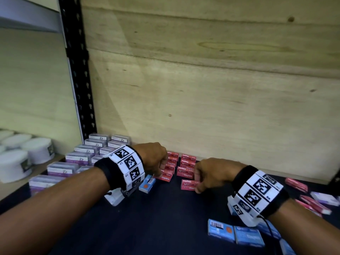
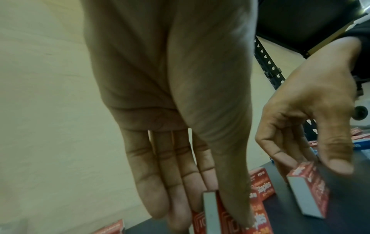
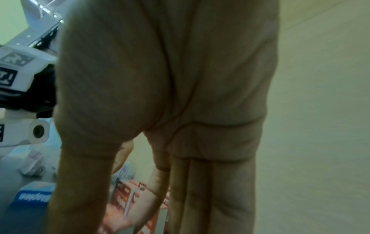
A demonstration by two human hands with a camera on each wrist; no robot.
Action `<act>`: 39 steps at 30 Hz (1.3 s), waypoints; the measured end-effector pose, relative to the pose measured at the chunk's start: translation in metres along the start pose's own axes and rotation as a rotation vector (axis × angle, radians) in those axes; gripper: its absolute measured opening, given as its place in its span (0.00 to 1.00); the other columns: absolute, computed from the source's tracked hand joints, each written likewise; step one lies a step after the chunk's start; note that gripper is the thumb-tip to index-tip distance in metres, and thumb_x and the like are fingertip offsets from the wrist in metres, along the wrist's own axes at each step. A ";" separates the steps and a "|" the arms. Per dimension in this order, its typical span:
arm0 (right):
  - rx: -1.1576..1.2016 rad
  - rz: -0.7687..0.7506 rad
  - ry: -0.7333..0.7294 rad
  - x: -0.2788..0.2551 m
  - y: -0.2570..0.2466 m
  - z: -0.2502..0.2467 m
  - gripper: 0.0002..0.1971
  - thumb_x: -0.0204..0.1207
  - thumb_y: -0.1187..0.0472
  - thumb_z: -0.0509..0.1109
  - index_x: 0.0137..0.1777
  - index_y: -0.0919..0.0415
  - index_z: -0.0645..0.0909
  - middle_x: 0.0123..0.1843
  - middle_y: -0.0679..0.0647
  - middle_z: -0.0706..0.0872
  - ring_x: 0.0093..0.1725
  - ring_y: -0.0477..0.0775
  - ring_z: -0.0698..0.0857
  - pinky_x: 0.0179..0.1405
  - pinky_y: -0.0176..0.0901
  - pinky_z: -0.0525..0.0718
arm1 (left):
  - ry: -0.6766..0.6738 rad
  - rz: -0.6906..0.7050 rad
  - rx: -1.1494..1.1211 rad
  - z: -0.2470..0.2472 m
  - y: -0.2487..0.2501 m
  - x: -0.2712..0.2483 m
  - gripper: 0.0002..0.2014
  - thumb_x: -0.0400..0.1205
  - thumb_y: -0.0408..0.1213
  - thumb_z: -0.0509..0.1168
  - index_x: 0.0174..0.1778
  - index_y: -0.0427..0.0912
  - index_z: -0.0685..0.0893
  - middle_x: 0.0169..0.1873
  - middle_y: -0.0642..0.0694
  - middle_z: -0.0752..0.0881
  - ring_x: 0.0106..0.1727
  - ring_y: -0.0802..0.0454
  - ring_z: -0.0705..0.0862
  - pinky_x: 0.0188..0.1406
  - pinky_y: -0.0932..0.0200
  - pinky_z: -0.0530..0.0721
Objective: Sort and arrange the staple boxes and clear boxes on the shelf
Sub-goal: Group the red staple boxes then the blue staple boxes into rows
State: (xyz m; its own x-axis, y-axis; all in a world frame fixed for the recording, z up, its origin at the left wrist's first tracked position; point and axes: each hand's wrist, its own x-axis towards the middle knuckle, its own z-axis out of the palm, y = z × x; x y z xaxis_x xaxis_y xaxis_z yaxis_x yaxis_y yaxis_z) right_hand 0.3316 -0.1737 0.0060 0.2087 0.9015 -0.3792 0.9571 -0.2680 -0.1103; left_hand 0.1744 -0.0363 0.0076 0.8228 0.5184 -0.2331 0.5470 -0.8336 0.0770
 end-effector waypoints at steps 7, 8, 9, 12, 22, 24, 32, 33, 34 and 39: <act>0.030 -0.013 -0.022 -0.003 0.005 -0.003 0.08 0.75 0.53 0.78 0.50 0.47 0.83 0.50 0.44 0.91 0.51 0.47 0.88 0.55 0.43 0.83 | 0.015 0.065 -0.033 0.003 0.003 0.000 0.09 0.75 0.42 0.76 0.48 0.50 0.85 0.36 0.57 0.83 0.44 0.53 0.84 0.46 0.56 0.84; 0.033 -0.011 -0.020 -0.002 0.005 -0.003 0.08 0.75 0.53 0.77 0.51 0.47 0.83 0.50 0.44 0.91 0.50 0.47 0.89 0.56 0.44 0.84 | 0.007 0.069 -0.036 0.003 0.004 0.000 0.09 0.75 0.43 0.76 0.48 0.50 0.84 0.36 0.57 0.82 0.44 0.53 0.84 0.48 0.55 0.84; 0.038 -0.011 -0.021 -0.001 0.006 -0.002 0.08 0.75 0.52 0.77 0.51 0.47 0.83 0.50 0.45 0.91 0.50 0.47 0.89 0.57 0.45 0.84 | -0.007 0.071 -0.038 0.005 0.004 0.001 0.09 0.75 0.44 0.76 0.47 0.50 0.84 0.36 0.57 0.82 0.44 0.53 0.84 0.48 0.54 0.84; 0.049 -0.015 -0.019 -0.001 0.006 -0.002 0.07 0.76 0.52 0.76 0.49 0.46 0.81 0.48 0.45 0.91 0.46 0.46 0.88 0.52 0.43 0.84 | -0.051 0.072 -0.042 0.007 0.002 0.002 0.09 0.76 0.45 0.75 0.47 0.51 0.82 0.37 0.57 0.82 0.46 0.52 0.84 0.49 0.53 0.83; 0.000 -0.014 0.012 0.007 -0.005 -0.001 0.09 0.77 0.47 0.74 0.51 0.48 0.80 0.34 0.44 0.84 0.37 0.49 0.86 0.44 0.42 0.82 | -0.095 0.032 -0.037 0.006 -0.011 -0.004 0.09 0.78 0.43 0.73 0.50 0.48 0.82 0.37 0.57 0.81 0.45 0.53 0.82 0.45 0.58 0.79; 0.004 -0.006 0.005 0.008 -0.006 -0.001 0.10 0.77 0.47 0.74 0.52 0.48 0.80 0.35 0.45 0.85 0.38 0.49 0.86 0.46 0.43 0.84 | -0.101 0.017 -0.013 0.009 -0.013 -0.004 0.08 0.79 0.45 0.72 0.48 0.51 0.80 0.38 0.58 0.80 0.48 0.53 0.81 0.49 0.56 0.79; 0.043 0.004 -0.021 0.006 -0.003 -0.003 0.07 0.79 0.50 0.73 0.52 0.47 0.79 0.34 0.43 0.84 0.38 0.48 0.86 0.48 0.43 0.84 | -0.101 0.022 0.045 0.013 -0.010 -0.001 0.09 0.81 0.49 0.69 0.48 0.55 0.75 0.40 0.58 0.78 0.48 0.53 0.80 0.49 0.56 0.79; 0.047 0.001 -0.015 0.006 -0.002 -0.002 0.07 0.79 0.50 0.72 0.53 0.47 0.79 0.34 0.43 0.84 0.38 0.48 0.86 0.49 0.44 0.84 | -0.097 0.026 0.055 0.014 -0.009 -0.001 0.09 0.81 0.49 0.69 0.48 0.54 0.74 0.38 0.59 0.76 0.48 0.53 0.80 0.48 0.57 0.78; 0.048 -0.001 -0.010 0.007 -0.001 -0.001 0.07 0.79 0.50 0.73 0.53 0.47 0.79 0.35 0.43 0.84 0.38 0.48 0.87 0.49 0.44 0.85 | -0.091 0.029 0.065 0.015 -0.008 -0.001 0.09 0.81 0.49 0.68 0.48 0.54 0.74 0.38 0.59 0.75 0.48 0.53 0.79 0.47 0.57 0.77; 0.077 0.009 -0.020 0.008 -0.001 -0.002 0.06 0.79 0.51 0.73 0.52 0.47 0.80 0.38 0.43 0.86 0.37 0.46 0.87 0.48 0.42 0.85 | -0.084 0.029 0.080 0.017 -0.008 -0.002 0.09 0.82 0.49 0.68 0.49 0.53 0.74 0.40 0.57 0.76 0.48 0.52 0.79 0.47 0.57 0.76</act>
State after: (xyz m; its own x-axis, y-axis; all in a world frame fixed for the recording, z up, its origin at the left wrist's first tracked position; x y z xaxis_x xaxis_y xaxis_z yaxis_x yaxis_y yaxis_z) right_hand 0.3326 -0.1652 0.0047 0.2121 0.8921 -0.3989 0.9369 -0.3017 -0.1767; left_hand 0.1654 -0.0340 -0.0089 0.8205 0.4788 -0.3124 0.5064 -0.8622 0.0085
